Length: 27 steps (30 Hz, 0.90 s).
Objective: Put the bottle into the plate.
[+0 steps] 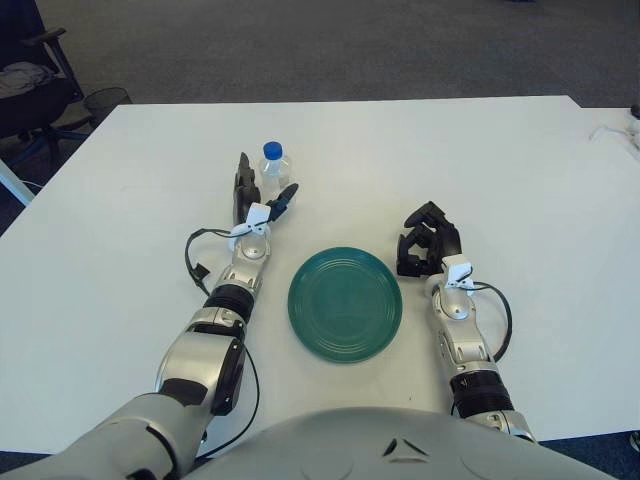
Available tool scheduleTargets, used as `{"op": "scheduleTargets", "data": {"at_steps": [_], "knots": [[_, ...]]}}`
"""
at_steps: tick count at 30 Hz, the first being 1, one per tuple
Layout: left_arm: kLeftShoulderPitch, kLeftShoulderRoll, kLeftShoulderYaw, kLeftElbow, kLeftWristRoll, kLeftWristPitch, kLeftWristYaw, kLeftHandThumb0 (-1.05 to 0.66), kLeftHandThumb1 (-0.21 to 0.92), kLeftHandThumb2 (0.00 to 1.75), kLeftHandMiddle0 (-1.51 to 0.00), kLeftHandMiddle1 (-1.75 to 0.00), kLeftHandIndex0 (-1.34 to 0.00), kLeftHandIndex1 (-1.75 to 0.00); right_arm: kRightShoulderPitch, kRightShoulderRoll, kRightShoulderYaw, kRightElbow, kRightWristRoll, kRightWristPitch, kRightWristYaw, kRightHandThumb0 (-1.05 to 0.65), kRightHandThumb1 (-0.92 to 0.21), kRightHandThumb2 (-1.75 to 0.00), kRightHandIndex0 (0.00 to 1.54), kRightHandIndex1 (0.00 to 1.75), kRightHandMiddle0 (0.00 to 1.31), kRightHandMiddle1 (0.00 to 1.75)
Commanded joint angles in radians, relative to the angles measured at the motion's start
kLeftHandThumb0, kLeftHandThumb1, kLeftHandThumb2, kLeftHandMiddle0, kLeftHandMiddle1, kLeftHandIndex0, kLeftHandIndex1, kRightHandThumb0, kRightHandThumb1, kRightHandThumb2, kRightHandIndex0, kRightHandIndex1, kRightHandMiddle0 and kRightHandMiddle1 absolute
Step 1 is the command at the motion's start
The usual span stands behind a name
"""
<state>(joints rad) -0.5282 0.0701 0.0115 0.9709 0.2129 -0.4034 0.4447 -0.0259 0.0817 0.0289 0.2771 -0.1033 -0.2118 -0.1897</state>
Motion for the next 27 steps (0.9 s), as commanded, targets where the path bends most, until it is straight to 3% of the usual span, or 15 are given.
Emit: {"op": "scheduleTargets", "data": {"at_steps": [1,27], "knots": [[-0.023,0.015,0.004,0.025,-0.005,-0.02,-0.009,-1.05,0.9,0.05,0.0,0.0,0.0,0.0,0.028,0.007,0.001,0.051,0.005,0.041,0.007,0.0,-0.02,-1.64,0.84,1.68,0.62,1.75],[-0.086,0.027,0.009,0.099,-0.026,-0.052,-0.062,-1.05,0.87,0.02,-0.02,-0.01,0.0,0.0,0.027,0.019,0.003,0.089,0.011,-0.022,0.014,0.0,-0.01,-1.63,0.87,1.63,0.62,1.75]]}}
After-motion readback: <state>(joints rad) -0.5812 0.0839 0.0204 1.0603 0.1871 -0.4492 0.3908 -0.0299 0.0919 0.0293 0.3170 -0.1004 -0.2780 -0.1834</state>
